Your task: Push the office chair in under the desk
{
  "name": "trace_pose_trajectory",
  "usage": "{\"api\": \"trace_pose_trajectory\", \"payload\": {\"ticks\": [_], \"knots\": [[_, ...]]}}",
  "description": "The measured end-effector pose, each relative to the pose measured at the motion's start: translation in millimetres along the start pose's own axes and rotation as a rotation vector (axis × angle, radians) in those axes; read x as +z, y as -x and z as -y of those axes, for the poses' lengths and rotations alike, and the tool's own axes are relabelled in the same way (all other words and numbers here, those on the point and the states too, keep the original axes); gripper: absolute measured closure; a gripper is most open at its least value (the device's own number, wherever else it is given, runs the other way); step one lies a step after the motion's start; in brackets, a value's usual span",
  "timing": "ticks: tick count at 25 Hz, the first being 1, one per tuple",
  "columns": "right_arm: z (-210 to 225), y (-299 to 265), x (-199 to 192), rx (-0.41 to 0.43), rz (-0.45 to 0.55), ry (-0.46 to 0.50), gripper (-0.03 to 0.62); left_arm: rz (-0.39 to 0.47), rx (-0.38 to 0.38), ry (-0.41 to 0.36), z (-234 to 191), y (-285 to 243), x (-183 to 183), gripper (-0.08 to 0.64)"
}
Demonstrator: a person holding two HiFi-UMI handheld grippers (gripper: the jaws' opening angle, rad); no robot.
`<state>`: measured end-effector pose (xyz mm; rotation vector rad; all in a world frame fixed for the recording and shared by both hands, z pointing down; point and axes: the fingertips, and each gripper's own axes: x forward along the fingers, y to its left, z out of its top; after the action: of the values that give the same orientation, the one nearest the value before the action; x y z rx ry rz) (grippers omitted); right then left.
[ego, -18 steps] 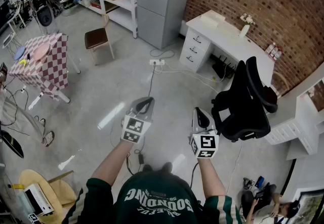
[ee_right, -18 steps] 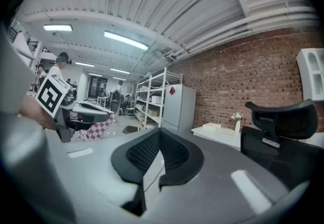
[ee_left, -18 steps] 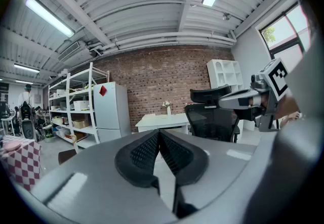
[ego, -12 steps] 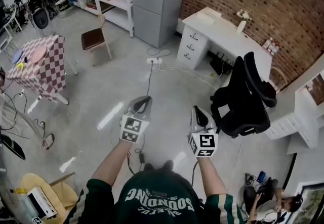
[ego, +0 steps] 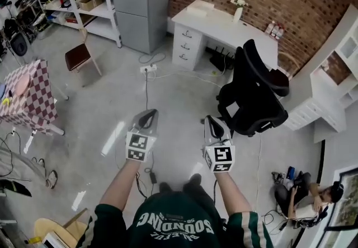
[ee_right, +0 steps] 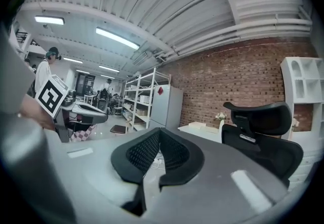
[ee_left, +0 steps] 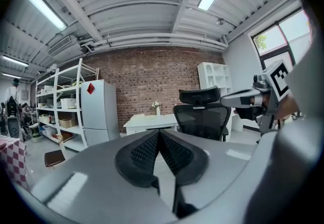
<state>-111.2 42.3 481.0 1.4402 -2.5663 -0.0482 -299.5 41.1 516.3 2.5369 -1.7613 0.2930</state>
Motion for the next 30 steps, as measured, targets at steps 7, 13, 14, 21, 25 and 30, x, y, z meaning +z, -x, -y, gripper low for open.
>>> {"api": "trace_pose_trajectory", "payload": {"ticks": [7,13,14,21,25,30], "knots": [[54.7,16.2,-4.4,-0.069,0.009,-0.012,0.588,0.017,-0.067,-0.026,41.5,-44.2,20.7,0.552],[121.1,20.6,-21.1,-0.1,-0.003,-0.024,0.577,-0.01,-0.089,-0.029,82.3,-90.1,26.2,0.552],[134.4,20.6,-25.1,-0.105,-0.009,-0.024,0.575,-0.014,-0.091,-0.027,88.9,-98.8,27.3,0.552],[237.5,16.5,-47.6,-0.157,-0.053,-0.011,0.537,-0.023,-0.102,-0.027,127.4,-163.6,41.5,0.552],[287.5,19.3,-60.2,-0.223,-0.091,0.031,0.51,-0.041,-0.112,-0.036,138.0,-192.4,43.6,0.552],[361.3,39.8,-80.9,-0.346,-0.16,0.056,0.425,-0.058,-0.14,-0.034,151.4,-219.2,40.5,0.552]]}}
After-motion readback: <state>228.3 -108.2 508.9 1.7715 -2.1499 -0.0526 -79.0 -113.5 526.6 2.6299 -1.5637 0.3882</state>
